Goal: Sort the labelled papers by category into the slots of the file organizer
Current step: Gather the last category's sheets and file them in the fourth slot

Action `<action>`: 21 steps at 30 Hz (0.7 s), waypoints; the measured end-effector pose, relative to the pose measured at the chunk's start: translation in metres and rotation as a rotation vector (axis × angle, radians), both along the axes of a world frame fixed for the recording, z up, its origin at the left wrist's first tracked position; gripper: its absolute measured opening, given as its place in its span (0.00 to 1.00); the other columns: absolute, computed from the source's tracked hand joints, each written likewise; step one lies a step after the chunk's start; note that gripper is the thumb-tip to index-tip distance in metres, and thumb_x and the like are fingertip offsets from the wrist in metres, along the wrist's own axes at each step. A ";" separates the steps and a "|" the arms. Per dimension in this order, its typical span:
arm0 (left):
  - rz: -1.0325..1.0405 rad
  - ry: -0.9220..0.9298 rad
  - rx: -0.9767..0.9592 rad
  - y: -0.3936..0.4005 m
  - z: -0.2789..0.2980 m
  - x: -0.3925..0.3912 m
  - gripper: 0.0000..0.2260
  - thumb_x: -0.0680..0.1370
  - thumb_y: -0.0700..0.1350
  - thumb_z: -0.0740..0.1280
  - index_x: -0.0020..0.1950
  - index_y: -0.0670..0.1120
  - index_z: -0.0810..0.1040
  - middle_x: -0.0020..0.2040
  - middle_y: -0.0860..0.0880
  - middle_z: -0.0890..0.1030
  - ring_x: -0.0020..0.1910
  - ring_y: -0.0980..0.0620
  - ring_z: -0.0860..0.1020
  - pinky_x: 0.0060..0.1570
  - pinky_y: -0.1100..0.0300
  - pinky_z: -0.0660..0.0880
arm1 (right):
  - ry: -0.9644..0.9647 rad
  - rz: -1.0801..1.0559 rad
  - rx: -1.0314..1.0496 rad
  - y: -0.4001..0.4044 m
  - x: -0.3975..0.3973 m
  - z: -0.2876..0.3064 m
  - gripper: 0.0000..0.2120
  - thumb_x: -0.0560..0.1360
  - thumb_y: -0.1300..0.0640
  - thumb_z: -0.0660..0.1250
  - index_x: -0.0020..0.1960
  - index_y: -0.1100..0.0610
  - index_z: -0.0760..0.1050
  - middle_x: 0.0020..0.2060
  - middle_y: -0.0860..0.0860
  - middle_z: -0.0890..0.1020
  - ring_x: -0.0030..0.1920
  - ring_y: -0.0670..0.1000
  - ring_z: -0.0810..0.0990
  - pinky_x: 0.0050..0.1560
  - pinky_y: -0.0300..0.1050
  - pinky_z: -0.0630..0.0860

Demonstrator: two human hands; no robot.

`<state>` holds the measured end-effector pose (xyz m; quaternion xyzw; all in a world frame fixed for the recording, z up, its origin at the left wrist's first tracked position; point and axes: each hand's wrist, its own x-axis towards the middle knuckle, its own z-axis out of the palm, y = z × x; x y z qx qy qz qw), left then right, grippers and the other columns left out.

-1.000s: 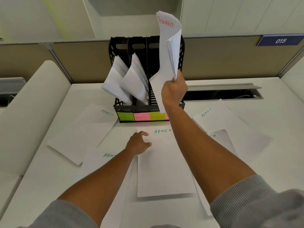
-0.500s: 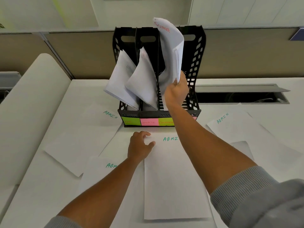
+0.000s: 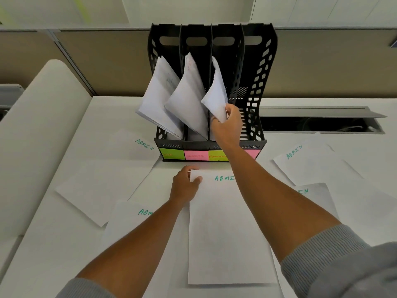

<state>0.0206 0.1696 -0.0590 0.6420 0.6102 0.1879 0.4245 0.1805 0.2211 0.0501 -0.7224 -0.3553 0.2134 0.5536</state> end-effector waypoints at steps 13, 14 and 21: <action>0.274 -0.189 -0.071 -0.007 0.034 -0.031 0.14 0.77 0.47 0.67 0.62 0.45 0.79 0.56 0.46 0.82 0.52 0.46 0.79 0.55 0.52 0.77 | -0.492 -0.257 0.103 -0.103 -0.030 -0.033 0.13 0.69 0.59 0.70 0.52 0.58 0.74 0.51 0.53 0.78 0.55 0.53 0.73 0.56 0.44 0.71; 0.295 -0.208 -0.083 -0.006 0.036 -0.036 0.14 0.77 0.47 0.67 0.61 0.45 0.80 0.55 0.45 0.82 0.52 0.45 0.80 0.56 0.50 0.78 | -0.502 -0.289 0.047 -0.110 -0.031 -0.036 0.14 0.69 0.56 0.70 0.52 0.58 0.74 0.51 0.53 0.77 0.55 0.54 0.73 0.54 0.46 0.71; 0.412 -0.330 -0.145 0.003 0.047 -0.065 0.08 0.77 0.44 0.69 0.55 0.46 0.82 0.49 0.45 0.83 0.49 0.42 0.81 0.54 0.45 0.79 | -0.158 -0.216 -0.310 -0.141 -0.035 -0.054 0.29 0.68 0.35 0.68 0.59 0.53 0.67 0.55 0.49 0.75 0.53 0.53 0.77 0.49 0.47 0.74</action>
